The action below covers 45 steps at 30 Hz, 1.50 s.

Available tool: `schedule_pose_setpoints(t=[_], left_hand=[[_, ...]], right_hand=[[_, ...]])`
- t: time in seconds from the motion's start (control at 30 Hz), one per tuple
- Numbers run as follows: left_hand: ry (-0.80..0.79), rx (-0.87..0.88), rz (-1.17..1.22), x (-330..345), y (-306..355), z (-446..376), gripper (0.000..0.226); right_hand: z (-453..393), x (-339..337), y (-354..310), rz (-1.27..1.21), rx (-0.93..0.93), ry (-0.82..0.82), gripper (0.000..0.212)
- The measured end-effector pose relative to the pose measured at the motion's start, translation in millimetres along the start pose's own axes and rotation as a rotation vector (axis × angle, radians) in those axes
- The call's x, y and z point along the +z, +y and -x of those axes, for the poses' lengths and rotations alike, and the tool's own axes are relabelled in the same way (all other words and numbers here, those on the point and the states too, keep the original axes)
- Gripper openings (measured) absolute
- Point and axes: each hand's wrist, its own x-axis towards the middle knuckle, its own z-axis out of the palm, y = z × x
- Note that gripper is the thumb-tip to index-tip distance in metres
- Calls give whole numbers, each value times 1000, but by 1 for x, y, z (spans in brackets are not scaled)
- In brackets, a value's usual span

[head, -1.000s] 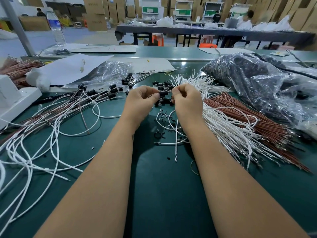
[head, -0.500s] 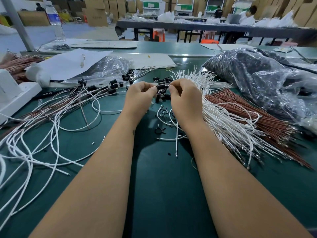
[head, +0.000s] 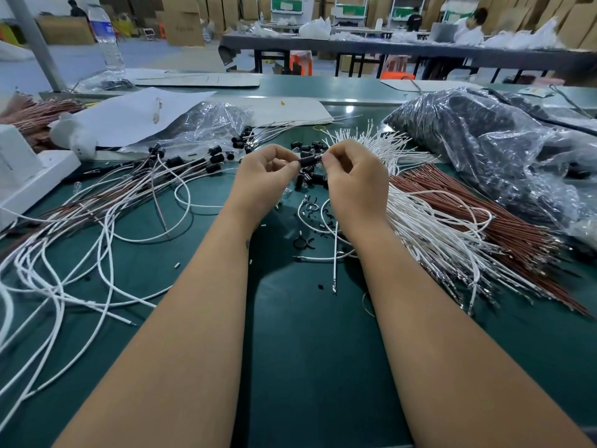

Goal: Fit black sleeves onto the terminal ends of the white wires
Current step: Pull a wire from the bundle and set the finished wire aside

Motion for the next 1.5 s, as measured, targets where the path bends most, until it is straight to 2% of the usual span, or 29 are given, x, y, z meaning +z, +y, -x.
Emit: schedule_pose_setpoints(t=[0.13,0.5,0.7,0.83,1.33,1.5], left_hand=[[12,71,-21,1,0,0,14],[29,150,-137,8,3,2,8],[39,98,-95,5,3,2,11],[9,68,-3,0,4,3,8],[109,131,57,2,5,3,5],[81,133,81,3,5,1,7]], right_hand=[[-1,1,1,-45,54,9,11],[0,1,1,-7,34,-18,11],[1,-1,0,10,-48,-26,8],[1,-1,1,-15,-31,-24,9],[4,3,-4,-16,-83,0,9],[3,3,-4,-21,-42,34,5]])
